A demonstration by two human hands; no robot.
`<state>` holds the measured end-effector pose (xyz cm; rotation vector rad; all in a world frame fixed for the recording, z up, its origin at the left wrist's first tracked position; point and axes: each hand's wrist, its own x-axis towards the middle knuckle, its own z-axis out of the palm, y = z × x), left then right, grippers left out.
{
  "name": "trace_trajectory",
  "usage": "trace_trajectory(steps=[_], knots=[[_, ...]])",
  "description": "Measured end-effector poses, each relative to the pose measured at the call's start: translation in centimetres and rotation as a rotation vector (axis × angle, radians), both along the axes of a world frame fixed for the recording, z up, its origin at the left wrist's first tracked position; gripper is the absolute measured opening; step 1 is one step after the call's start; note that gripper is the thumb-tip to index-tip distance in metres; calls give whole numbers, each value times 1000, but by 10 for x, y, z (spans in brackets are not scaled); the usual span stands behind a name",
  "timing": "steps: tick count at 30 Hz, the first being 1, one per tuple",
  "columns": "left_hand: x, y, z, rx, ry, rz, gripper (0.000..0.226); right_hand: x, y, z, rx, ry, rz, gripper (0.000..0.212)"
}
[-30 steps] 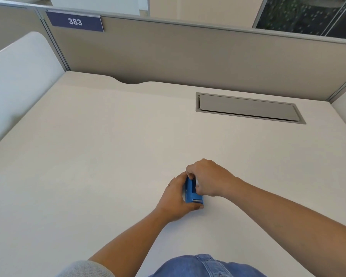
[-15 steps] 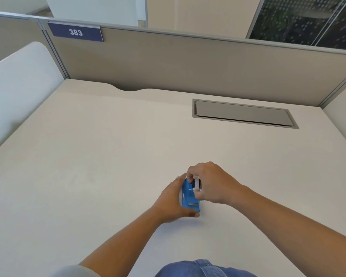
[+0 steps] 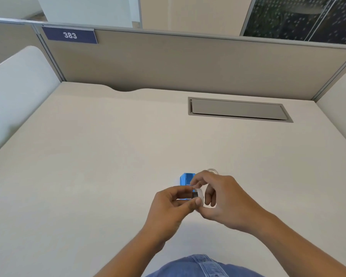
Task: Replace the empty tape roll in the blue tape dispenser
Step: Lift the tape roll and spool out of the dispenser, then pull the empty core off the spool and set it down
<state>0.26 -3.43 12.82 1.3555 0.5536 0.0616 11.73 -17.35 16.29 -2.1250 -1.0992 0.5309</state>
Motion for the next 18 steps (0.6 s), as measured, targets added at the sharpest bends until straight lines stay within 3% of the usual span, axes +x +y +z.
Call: trace_trajectory(steps=[6, 10, 18], knots=[[-8, -4, 21, -171, -94, 77, 34, -11, -13, 9, 207, 114, -191, 51], [-10, -7, 32, -169, -120, 78, 32, -21, -18, 10, 357, 260, -232, 40], [-15, -6, 41, -155, -131, 28, 30, -37, -19, 12, 460, 335, -331, 34]])
